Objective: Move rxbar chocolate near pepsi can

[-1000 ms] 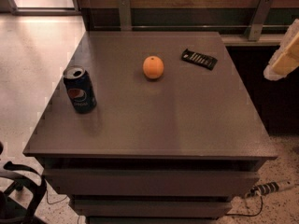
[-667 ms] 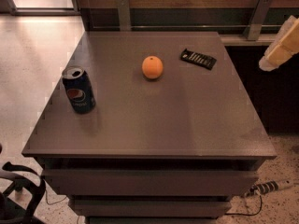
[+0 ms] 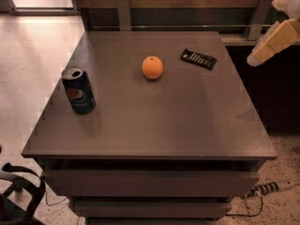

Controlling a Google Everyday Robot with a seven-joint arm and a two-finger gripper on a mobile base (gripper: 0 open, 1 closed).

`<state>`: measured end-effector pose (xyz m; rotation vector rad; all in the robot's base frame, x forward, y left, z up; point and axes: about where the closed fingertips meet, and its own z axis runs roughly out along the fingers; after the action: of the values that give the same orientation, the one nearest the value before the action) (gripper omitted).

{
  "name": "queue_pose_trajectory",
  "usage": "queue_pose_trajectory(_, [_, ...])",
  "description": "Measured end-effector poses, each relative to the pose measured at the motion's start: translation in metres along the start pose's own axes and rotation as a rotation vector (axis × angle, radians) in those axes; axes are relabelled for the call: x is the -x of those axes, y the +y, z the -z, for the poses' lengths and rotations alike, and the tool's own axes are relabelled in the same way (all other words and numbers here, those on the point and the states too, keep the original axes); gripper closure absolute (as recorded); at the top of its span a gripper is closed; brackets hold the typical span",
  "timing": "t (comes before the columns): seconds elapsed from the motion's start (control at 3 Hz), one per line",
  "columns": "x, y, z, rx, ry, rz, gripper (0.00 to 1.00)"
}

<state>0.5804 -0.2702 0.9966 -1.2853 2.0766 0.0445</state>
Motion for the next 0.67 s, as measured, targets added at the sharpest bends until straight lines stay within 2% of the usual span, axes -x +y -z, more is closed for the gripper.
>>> queue_pose_trajectory(0.33, [-0.009, -0.012, -0.034, 0.027, -0.027, -0.051, 0.0])
queue_pose_trajectory(0.67, [-0.014, -0.034, -0.082, 0.07, -0.076, -0.104, 0.0])
